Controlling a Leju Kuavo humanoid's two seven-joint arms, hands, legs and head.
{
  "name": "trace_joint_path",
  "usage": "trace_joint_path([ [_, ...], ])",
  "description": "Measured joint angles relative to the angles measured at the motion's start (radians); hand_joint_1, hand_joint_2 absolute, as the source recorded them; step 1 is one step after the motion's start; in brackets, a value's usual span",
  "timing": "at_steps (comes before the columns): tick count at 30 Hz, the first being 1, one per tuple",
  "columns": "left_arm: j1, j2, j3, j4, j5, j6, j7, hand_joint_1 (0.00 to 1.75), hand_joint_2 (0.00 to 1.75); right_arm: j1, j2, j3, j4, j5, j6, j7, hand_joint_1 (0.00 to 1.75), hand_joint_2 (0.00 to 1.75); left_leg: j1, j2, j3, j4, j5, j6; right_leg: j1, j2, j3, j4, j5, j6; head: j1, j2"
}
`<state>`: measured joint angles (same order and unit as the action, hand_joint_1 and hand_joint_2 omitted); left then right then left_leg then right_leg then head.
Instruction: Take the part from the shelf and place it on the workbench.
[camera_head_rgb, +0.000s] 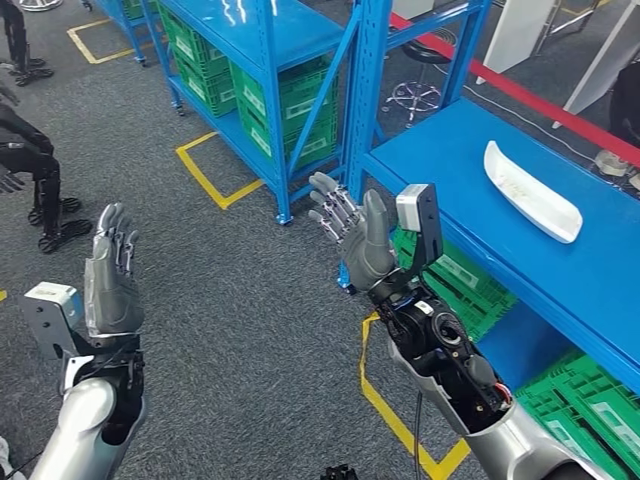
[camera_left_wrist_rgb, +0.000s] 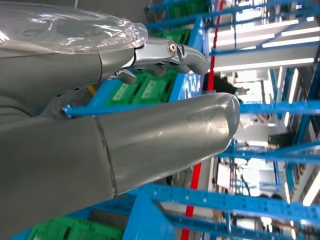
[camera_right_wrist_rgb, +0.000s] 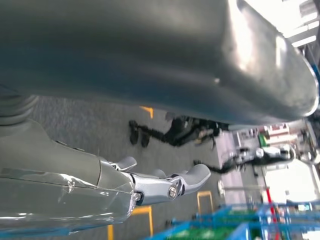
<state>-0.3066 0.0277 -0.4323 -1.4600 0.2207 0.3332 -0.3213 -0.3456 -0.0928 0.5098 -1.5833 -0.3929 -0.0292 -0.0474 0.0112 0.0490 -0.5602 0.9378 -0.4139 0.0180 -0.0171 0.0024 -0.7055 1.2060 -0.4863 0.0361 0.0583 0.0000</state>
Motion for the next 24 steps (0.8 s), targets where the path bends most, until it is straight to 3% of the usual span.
trace_joint_path([
  [1, -0.003, -0.004, -0.001, 0.003, -0.001, -0.001, -0.004, 0.00, 0.00, 0.001, -0.002, -0.003, -0.001, -0.002, 0.000, 0.002, 0.00, 0.00, 0.000, 0.010, 0.003, 0.001, -0.003, -0.004, -0.002, -0.014, 0.038, -0.074, 0.037, 0.001, 0.004, 0.000],
  [3, -0.012, -0.012, -0.001, 0.008, 0.000, -0.007, -0.012, 0.00, 0.00, 0.000, -0.007, -0.008, -0.005, -0.010, -0.004, 0.007, 0.00, 0.00, -0.004, 0.026, 0.007, 0.004, -0.009, -0.014, 0.005, -0.051, 0.106, -0.204, 0.079, -0.003, 0.012, 0.000],
  [5, -0.017, -0.017, -0.002, 0.015, 0.003, -0.018, -0.021, 0.00, 0.00, 0.002, -0.012, -0.010, -0.013, -0.017, -0.016, 0.016, 0.00, 0.00, -0.010, 0.044, 0.007, 0.006, -0.012, -0.023, 0.013, -0.059, 0.125, -0.245, 0.080, -0.015, 0.011, 0.000],
  [7, -0.021, -0.021, -0.004, 0.023, 0.009, -0.028, -0.029, 0.00, 0.00, 0.010, -0.019, -0.012, -0.025, -0.019, -0.031, 0.024, 0.00, 0.00, -0.007, 0.057, 0.008, 0.009, -0.017, -0.033, 0.014, -0.035, 0.125, -0.249, 0.084, -0.031, 0.004, 0.000],
  [9, -0.026, -0.023, -0.006, 0.029, 0.014, -0.032, -0.036, 0.00, 0.00, 0.017, -0.023, -0.014, -0.039, -0.019, -0.042, 0.028, 0.00, 0.00, -0.001, 0.023, -0.010, 0.056, -0.050, -0.041, 0.012, -0.014, 0.127, -0.254, 0.089, -0.044, 0.000, 0.000],
  [11, -0.029, -0.023, -0.007, 0.037, 0.020, -0.035, -0.041, 0.00, 0.00, 0.021, -0.024, -0.015, -0.048, -0.017, -0.049, 0.031, 0.00, 0.00, 0.002, -0.026, -0.074, 0.189, -0.114, -0.044, 0.011, 0.007, 0.126, -0.255, 0.091, -0.052, -0.012, 0.000],
  [12, -0.029, -0.023, -0.008, 0.042, 0.024, -0.036, -0.043, 0.00, 0.00, 0.024, -0.024, -0.014, -0.049, -0.016, -0.052, 0.033, 0.00, 0.00, 0.002, -0.036, -0.113, 0.262, -0.140, -0.044, 0.013, 0.019, 0.125, -0.255, 0.092, -0.055, -0.019, 0.000],
  [13, -0.029, -0.023, -0.008, 0.047, 0.028, -0.037, -0.044, 0.00, 0.00, 0.027, -0.024, -0.014, -0.050, -0.015, -0.055, 0.034, 0.00, 0.00, 0.002, -0.041, -0.141, 0.311, -0.150, -0.044, 0.014, 0.031, 0.125, -0.255, 0.092, -0.056, -0.024, 0.000],
  [14, -0.029, -0.022, -0.009, 0.052, 0.031, -0.038, -0.046, 0.00, 0.00, 0.030, -0.024, -0.014, -0.051, -0.014, -0.058, 0.035, 0.00, 0.00, 0.001, -0.043, -0.152, 0.321, -0.140, -0.041, 0.016, 0.044, 0.125, -0.255, 0.093, -0.056, -0.028, 0.000],
  [15, -0.030, -0.022, -0.011, 0.057, 0.034, -0.039, -0.048, 0.00, 0.00, 0.032, -0.024, -0.014, -0.053, -0.013, -0.060, 0.036, 0.00, 0.00, 0.001, -0.045, -0.141, 0.287, -0.112, -0.037, 0.017, 0.057, 0.126, -0.254, 0.093, -0.057, -0.029, 0.000],
  [18, -0.038, -0.022, -0.014, 0.066, 0.041, -0.038, -0.056, 0.00, 0.00, 0.034, -0.024, -0.014, -0.062, -0.012, -0.065, 0.037, 0.00, 0.00, -0.002, -0.084, -0.046, 0.075, -0.012, -0.020, 0.017, 0.092, 0.125, -0.252, 0.093, -0.054, -0.032, 0.000],
  [20, -0.043, -0.022, -0.015, 0.069, 0.045, -0.033, -0.063, 0.00, 0.00, 0.035, -0.024, -0.013, -0.065, -0.012, -0.066, 0.037, 0.00, 0.00, -0.004, -0.101, -0.020, 0.016, 0.000, -0.017, 0.015, 0.109, 0.119, -0.251, 0.095, -0.046, -0.033, 0.000],
  [22, -0.045, -0.022, -0.015, 0.070, 0.049, -0.028, -0.066, 0.00, 0.00, 0.034, -0.024, -0.011, -0.065, -0.012, -0.066, 0.036, 0.00, 0.00, -0.004, -0.084, -0.015, 0.007, 0.002, -0.013, 0.011, 0.120, 0.114, -0.253, 0.096, -0.034, -0.034, 0.000],
  [24, -0.044, -0.022, -0.015, 0.070, 0.051, -0.024, -0.068, 0.00, 0.00, 0.028, -0.024, -0.008, -0.065, -0.011, -0.065, 0.033, 0.00, 0.00, 0.000, -0.066, -0.006, -0.004, 0.006, -0.005, 0.014, 0.087, 0.096, -0.217, 0.071, -0.025, -0.029, 0.000],
])
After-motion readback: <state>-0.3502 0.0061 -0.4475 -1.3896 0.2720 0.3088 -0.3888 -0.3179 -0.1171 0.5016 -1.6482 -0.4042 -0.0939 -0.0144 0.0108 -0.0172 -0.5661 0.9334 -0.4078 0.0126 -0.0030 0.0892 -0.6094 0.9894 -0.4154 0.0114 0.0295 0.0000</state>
